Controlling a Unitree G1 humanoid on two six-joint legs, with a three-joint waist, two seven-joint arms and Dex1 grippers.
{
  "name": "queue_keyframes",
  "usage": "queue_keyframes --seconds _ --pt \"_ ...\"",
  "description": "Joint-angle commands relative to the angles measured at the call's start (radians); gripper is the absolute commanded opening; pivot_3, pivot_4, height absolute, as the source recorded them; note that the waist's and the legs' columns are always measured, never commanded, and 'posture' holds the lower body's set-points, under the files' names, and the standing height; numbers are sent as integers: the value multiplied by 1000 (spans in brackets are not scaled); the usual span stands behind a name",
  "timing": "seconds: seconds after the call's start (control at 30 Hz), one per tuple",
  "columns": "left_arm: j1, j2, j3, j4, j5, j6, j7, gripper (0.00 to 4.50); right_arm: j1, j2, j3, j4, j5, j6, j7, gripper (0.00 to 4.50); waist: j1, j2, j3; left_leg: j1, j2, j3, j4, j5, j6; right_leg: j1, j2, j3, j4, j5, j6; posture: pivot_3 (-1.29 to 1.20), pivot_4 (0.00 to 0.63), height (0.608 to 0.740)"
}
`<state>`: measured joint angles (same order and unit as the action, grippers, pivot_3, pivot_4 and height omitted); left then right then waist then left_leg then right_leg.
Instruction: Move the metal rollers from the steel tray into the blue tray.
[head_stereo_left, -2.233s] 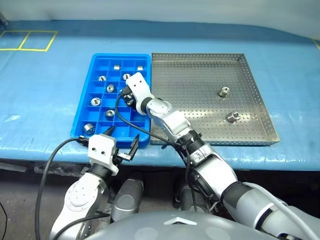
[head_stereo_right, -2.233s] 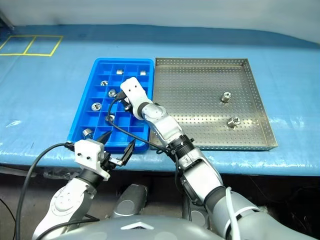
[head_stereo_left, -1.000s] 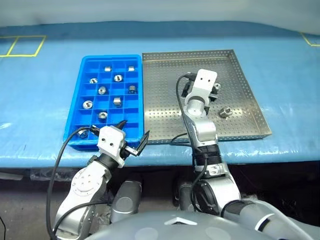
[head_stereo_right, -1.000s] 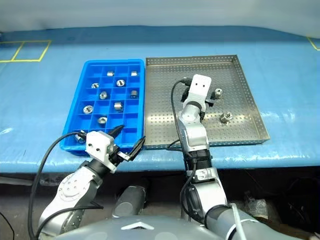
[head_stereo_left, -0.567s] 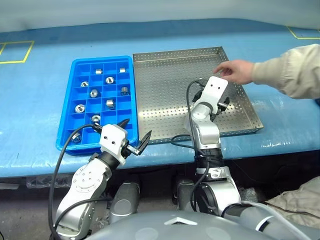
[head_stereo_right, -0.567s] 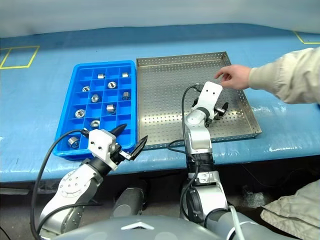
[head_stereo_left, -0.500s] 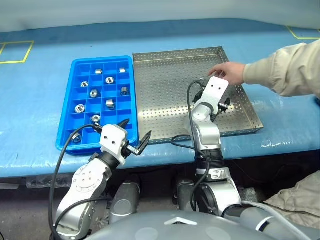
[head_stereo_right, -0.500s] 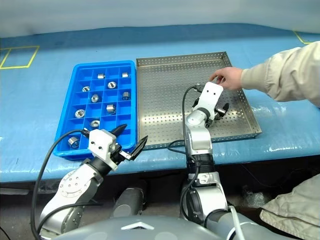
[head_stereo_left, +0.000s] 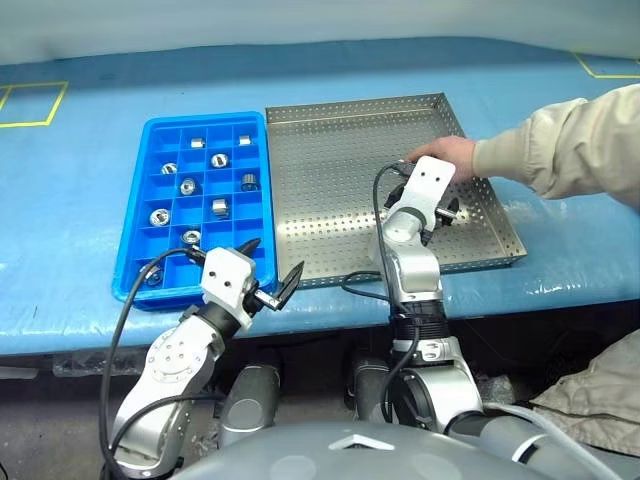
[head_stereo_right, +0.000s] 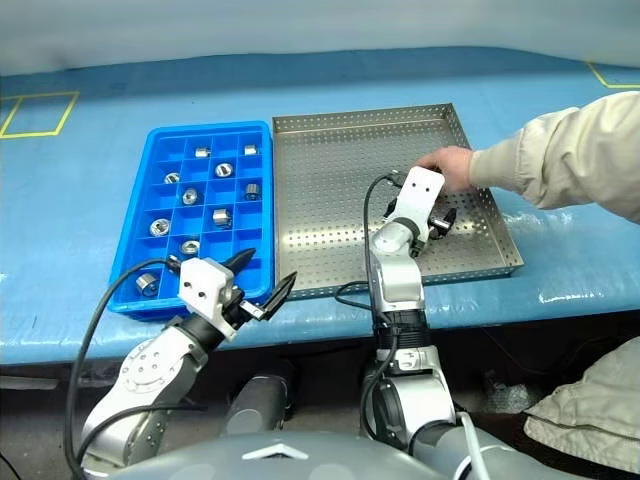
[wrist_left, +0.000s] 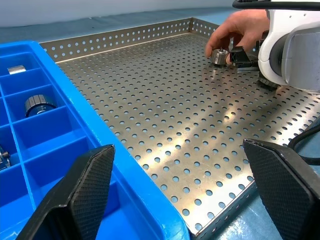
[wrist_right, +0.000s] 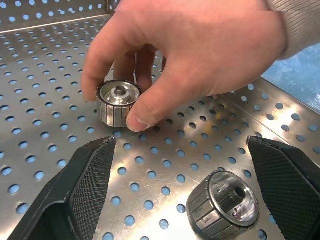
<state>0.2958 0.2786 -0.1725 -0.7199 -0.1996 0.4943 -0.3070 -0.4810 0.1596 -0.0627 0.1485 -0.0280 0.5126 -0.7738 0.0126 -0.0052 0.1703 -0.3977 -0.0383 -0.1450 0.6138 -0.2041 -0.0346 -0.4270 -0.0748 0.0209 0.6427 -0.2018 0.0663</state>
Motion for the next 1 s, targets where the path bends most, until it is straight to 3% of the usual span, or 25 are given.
queue_keyframes --seconds 0.03,0.7,1.0 --pt "-7 -1 -8 -11 -7 -11 -3 4500 11 82 14 -30 -7 -1 7 4454 0 0 0 0 0 0 0 0 0 0 0 0 0 0 0 189 150 740" --pt "-4 -7 -13 -6 -3 -20 7 4500 25 82 71 -69 -6 34 92 4454 1 0 0 0 0 0 0 0 0 0 0 0 0 0 0 209 150 740" --pt "1 -12 -10 -5 -6 -26 12 4500 31 51 175 -119 70 13 366 4454 2 0 0 0 0 0 0 0 0 0 0 0 0 0 0 224 150 740"
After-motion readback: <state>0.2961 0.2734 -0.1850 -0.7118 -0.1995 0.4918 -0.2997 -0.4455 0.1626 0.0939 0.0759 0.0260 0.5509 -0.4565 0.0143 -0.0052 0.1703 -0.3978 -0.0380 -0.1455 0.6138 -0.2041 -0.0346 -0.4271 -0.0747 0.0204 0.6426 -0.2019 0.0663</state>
